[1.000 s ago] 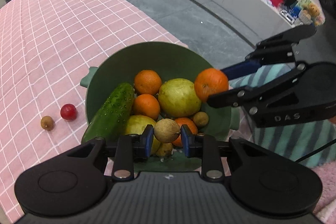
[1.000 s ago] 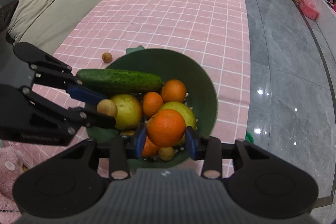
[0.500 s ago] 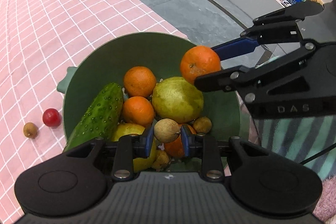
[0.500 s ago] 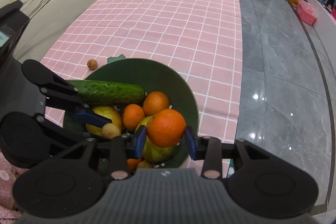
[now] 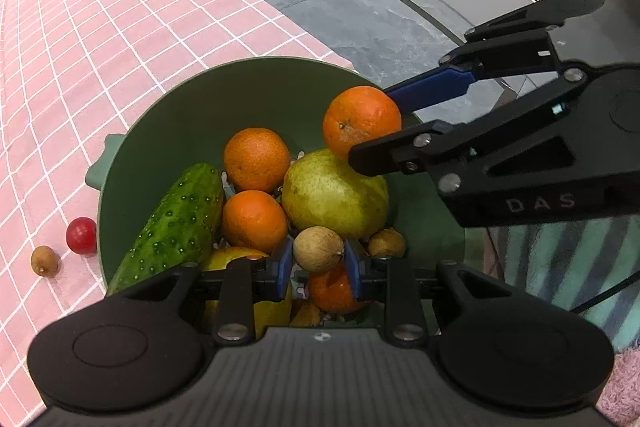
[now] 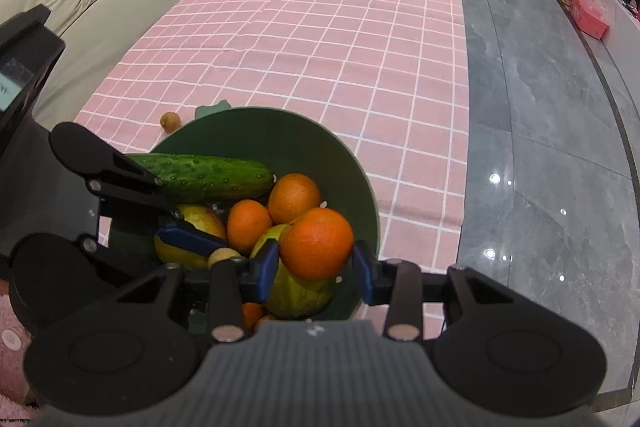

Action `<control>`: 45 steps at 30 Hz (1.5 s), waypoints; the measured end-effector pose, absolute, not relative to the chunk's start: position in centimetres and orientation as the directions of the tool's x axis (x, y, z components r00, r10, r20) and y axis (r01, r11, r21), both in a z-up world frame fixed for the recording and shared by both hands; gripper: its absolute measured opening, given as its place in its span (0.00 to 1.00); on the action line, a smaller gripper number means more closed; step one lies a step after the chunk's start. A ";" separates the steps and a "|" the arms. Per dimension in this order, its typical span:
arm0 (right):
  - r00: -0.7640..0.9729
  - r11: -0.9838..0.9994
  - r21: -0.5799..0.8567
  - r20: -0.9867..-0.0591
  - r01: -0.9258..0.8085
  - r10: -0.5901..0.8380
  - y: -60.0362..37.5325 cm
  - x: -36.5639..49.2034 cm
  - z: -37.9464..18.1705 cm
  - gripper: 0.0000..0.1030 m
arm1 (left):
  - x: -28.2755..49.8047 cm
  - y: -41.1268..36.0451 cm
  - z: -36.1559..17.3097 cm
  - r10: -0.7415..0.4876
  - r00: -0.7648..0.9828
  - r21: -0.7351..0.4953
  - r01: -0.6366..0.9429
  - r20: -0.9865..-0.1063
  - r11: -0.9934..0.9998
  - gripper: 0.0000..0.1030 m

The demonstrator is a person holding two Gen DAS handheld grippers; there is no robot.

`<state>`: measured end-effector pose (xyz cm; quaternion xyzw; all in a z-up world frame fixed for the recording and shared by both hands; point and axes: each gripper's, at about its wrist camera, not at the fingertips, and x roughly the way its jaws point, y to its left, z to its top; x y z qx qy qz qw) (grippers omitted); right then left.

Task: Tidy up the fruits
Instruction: 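Carry both held fruits over the colander and open both tools to drop them, then move both tools back from the colander toward the last two fruits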

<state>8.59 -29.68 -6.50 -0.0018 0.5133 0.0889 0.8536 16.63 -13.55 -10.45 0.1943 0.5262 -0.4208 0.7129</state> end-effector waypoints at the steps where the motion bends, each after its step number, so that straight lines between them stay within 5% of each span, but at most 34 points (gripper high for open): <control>1: 0.458 0.984 0.089 -0.876 -0.151 0.150 -29.7 8.7 -6.5 0.36 | 16.6 -13.5 -10.4 -0.397 0.093 -0.165 0.806 -0.913 0.569 0.35; 15: 0.478 0.990 0.076 -0.869 -0.120 0.125 -29.6 10.1 -7.2 0.36 | 18.2 -9.9 -6.8 -0.484 0.077 -0.261 0.763 -0.872 0.592 0.46; 37: 0.468 0.995 0.000 -0.882 -0.103 0.048 -27.8 11.9 -8.7 0.37 | 21.7 -2.7 -2.7 -0.365 0.368 -0.105 0.567 -0.855 0.817 0.48; 45: 0.507 0.996 0.024 -0.859 -0.085 0.064 -27.6 10.9 -6.4 0.46 | 21.4 -0.6 -2.1 -0.371 0.398 -0.107 0.548 -0.839 0.830 0.48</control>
